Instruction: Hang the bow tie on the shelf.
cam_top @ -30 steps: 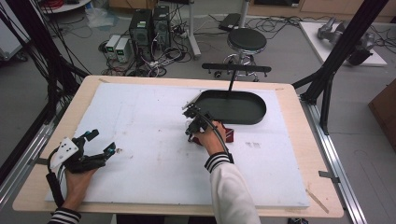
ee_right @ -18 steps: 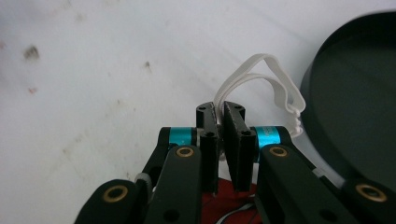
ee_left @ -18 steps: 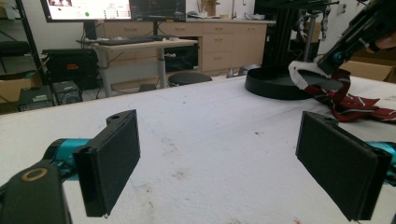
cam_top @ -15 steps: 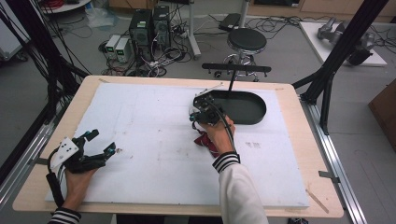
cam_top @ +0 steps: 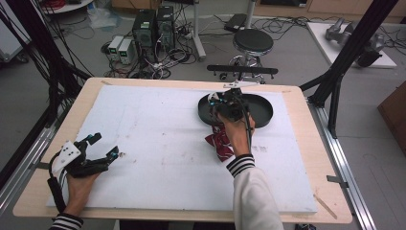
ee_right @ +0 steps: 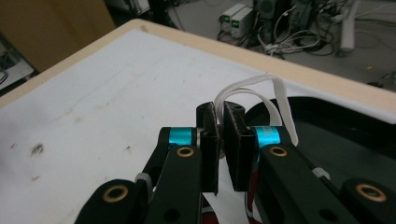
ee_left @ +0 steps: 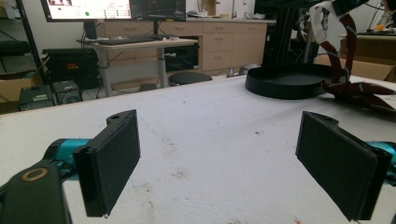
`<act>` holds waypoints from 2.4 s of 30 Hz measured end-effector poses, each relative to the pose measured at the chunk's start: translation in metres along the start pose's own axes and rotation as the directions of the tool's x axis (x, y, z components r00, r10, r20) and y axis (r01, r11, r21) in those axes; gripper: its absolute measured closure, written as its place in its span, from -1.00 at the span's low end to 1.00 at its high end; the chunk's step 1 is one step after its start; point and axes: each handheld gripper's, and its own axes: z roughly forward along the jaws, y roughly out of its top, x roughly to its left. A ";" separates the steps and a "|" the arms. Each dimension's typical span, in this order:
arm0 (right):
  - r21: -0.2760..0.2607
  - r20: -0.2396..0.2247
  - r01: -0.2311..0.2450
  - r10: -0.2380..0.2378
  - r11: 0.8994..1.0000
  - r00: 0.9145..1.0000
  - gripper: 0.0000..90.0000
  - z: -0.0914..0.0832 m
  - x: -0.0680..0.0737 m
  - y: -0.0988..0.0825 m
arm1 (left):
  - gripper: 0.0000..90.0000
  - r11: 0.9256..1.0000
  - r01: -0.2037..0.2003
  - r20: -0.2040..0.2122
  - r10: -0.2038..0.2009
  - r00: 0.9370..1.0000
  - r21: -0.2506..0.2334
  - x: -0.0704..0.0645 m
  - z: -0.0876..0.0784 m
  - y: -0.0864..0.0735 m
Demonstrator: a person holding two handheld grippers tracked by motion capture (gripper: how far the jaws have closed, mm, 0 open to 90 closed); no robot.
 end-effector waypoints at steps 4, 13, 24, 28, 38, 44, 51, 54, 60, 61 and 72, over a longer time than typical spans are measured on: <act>-0.061 0.034 0.014 -0.012 0.998 0.999 0.89 -0.014 -0.002 0.011 | -0.69 1.000 0.001 0.000 -0.001 1.000 -0.002 0.000 0.000 0.000; -0.144 0.091 0.005 0.008 0.990 0.996 0.89 -0.036 -0.013 0.028 | -0.69 1.000 0.001 0.000 -0.001 1.000 -0.002 0.000 0.000 0.000; -0.176 0.176 0.030 0.001 0.984 0.984 0.89 -0.048 -0.028 0.045 | -0.69 1.000 -0.003 0.001 0.003 1.000 0.000 0.000 0.000 0.000; -0.167 0.201 0.031 0.004 0.985 0.979 0.89 -0.045 -0.036 0.052 | -0.69 1.000 -0.004 0.000 0.004 1.000 0.000 0.000 0.000 0.000; -0.199 0.238 0.030 0.019 0.980 0.971 0.89 -0.035 -0.053 0.067 | -0.69 1.000 -0.002 -0.001 0.001 1.000 -0.002 0.000 0.000 0.000; -0.195 0.225 -0.002 0.047 0.981 0.973 0.89 -0.017 -0.061 0.065 | -0.69 1.000 0.001 -0.001 -0.001 1.000 -0.002 0.000 0.000 0.000; -0.201 0.212 -0.018 0.062 0.979 0.975 0.89 0.004 -0.066 0.062 | -0.69 1.000 -0.001 -0.001 0.001 1.000 -0.001 0.000 0.000 0.000; -0.193 0.208 -0.023 0.064 0.981 0.976 0.89 0.011 -0.067 0.061 | -0.69 1.000 -0.001 -0.001 0.001 1.000 -0.002 0.000 0.000 0.000; -0.216 0.197 -0.034 0.078 0.976 0.977 0.88 0.018 -0.070 0.060 | -0.69 1.000 -0.002 -0.001 0.002 1.000 -0.002 0.000 0.000 0.000; -0.231 0.197 -0.032 0.079 0.973 0.977 0.88 0.018 -0.070 0.061 | -0.69 1.000 -0.002 -0.001 0.002 1.000 -0.002 0.000 0.000 0.000; -0.178 0.159 -0.056 0.085 0.982 0.984 0.63 0.025 -0.071 0.060 | -0.69 1.000 -0.005 -0.002 0.005 1.000 -0.004 -0.001 0.000 0.000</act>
